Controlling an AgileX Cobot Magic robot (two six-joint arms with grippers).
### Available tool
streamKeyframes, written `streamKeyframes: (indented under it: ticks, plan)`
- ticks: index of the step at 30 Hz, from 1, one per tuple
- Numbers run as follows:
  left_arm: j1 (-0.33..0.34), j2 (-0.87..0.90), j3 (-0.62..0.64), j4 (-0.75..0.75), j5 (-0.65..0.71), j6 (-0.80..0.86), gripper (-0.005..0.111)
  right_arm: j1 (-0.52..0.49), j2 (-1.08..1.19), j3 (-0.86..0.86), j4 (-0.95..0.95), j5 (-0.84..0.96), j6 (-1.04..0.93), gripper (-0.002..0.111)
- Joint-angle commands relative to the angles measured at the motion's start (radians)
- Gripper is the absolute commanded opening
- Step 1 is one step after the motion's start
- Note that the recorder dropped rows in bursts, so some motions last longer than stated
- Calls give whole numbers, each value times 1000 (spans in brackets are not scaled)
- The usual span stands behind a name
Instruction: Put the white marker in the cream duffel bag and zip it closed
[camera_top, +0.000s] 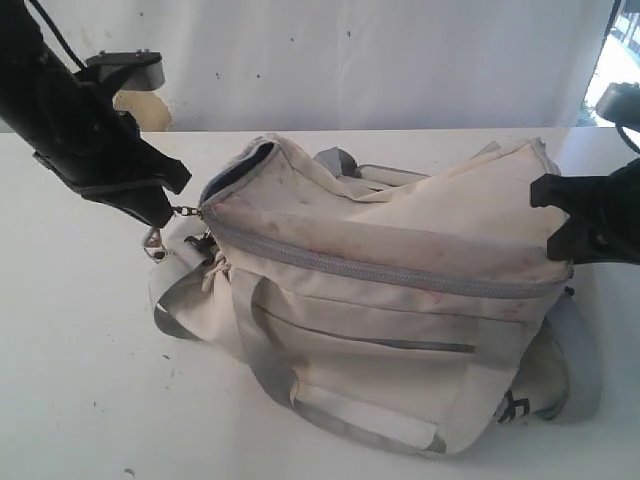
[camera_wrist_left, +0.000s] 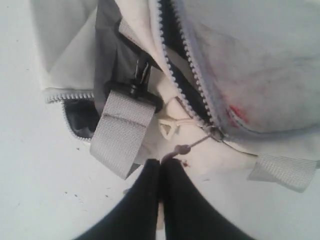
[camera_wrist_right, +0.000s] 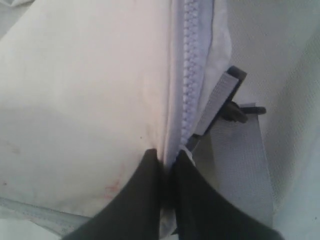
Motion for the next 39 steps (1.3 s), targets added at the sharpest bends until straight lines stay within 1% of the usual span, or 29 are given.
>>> streamKeyframes:
  ticks: [1,5,8,10,12,14,17,19,21,25,26,27,28,29,30,31,32,33,35,37,39]
  plan:
    - [80,-16,0,87,-40,-3,0,-11,-6,-8,-106,-92,-27,0]
    - [85,-22,0,54,-38,4,0,-11,-6,-8,-108,-140,-87,0]
    - [85,-23,0,-32,-14,108,0,-11,-6,-8,-101,-139,-174,0]
    - [85,-23,0,-66,-10,154,0,-11,-6,-8,-92,-132,-202,3]
    - [85,-23,0,-101,-10,158,0,-11,-6,-8,-76,-130,-204,10]
    - [85,-23,0,-120,-3,189,0,-11,-6,-8,-54,-130,-224,20]
    - [85,-23,0,-145,45,288,0,-11,-6,-8,-26,-132,-226,37]
    - [85,-23,5,-166,62,346,0,-11,-6,-8,-11,-132,-226,45]
    - [85,-23,22,-188,56,395,0,-11,-9,-8,5,-132,-226,49]
    - [85,-23,79,-244,47,520,1,-11,-24,-16,5,-132,-226,49]
    - [85,-23,106,-296,36,579,7,-11,-37,-29,5,-127,-226,49]
    - [85,-23,116,-322,28,603,11,-11,-42,-34,7,-122,-226,49]
    - [85,-21,140,-381,9,679,23,-11,-53,-48,26,-100,-226,49]
    - [85,-21,150,-402,0,709,27,-11,-58,-52,37,-91,-226,49]
    - [85,-21,181,-448,-35,785,35,-11,-70,-59,42,-67,-226,49]
    - [85,-21,195,-475,-53,815,38,-11,-76,-59,47,-67,-226,49]
    - [85,-21,234,-531,-98,886,41,-11,-89,-59,56,-65,-226,49]
    - [85,-21,252,-551,-111,936,43,-11,-94,-59,56,-65,-226,49]
    - [85,-21,313,-642,-162,1113,47,-11,-107,-59,63,-53,-226,49]
    - [85,-21,350,-733,-195,1207,50,-11,-108,-59,108,-14,-231,49]
    - [85,-21,378,-827,-226,1292,52,-11,-108,-59,176,31,-306,49]
